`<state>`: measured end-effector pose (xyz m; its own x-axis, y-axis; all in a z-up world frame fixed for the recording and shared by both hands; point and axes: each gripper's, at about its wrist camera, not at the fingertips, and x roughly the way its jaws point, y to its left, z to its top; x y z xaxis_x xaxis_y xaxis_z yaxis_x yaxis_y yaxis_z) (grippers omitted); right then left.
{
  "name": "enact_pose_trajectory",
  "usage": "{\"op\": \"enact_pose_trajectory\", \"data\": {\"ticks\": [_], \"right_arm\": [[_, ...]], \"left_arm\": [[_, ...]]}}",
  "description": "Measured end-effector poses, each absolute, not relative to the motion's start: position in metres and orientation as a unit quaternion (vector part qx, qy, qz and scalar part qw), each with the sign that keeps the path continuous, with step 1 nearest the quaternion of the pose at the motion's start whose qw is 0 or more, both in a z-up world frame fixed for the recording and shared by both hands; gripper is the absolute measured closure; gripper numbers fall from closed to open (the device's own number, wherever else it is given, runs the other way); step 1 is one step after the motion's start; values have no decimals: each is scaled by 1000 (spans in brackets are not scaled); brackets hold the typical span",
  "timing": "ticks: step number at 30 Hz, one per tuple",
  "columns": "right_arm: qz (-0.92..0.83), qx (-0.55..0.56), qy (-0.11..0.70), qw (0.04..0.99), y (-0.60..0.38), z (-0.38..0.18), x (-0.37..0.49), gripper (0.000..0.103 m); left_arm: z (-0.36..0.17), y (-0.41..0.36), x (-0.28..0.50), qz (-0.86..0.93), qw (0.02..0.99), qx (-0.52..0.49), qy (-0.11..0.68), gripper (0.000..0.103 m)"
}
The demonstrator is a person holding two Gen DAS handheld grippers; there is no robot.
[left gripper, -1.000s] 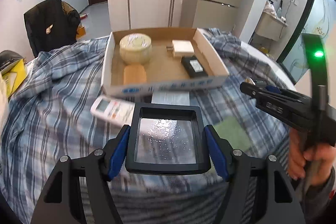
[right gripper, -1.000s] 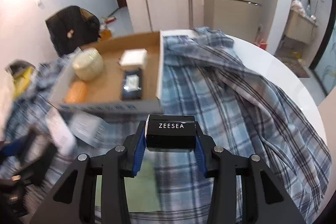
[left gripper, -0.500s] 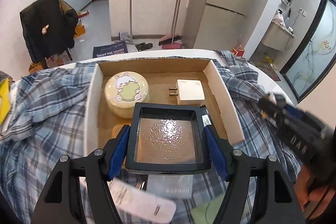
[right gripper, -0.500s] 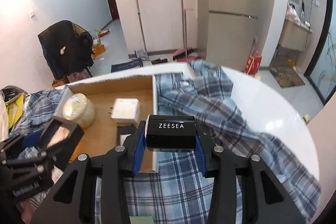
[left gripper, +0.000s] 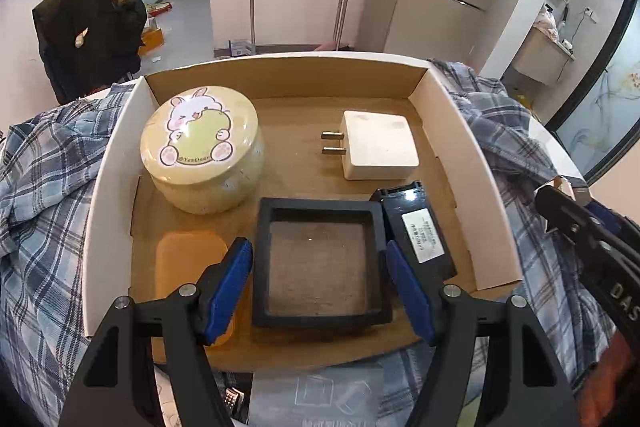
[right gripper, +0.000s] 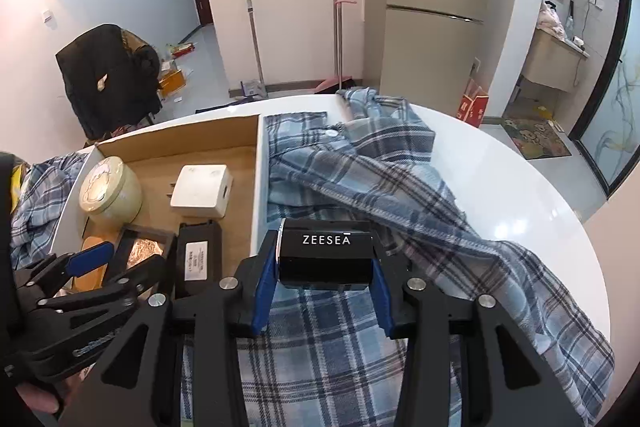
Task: Organize rigid objects
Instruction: 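Carry the frame and the ZEESEA box over the cardboard box with both tools, then lower the black frame into the box and open the left tool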
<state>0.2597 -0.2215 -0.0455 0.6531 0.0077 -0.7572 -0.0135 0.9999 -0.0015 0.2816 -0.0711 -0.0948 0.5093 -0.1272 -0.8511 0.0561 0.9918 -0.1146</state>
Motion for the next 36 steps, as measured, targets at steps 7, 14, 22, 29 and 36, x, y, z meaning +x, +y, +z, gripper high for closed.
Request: {"op": "enact_pose_trajectory", "data": {"ticks": [7,14,22,29,36], "right_arm": [[3,3,417,909,-226,-46,260,63],[23,24,417,908,-230,-40,256,63],[55,24,415,908,-224,-28,251,63],[85,8,410,908,-192,-14,260,63],[123,5,462,878,-128,-41,298,63]], "left_arm": [[-78,-64,275,-62,877,-52,474,31],[-25,-38,239,-67,923,-68,374,16],[-3,-6,205,-101,963,-74,238,0],[-24,33,211,-17,969,-105,221,0],[-35,72,215,9,958,-170,232,0]]}}
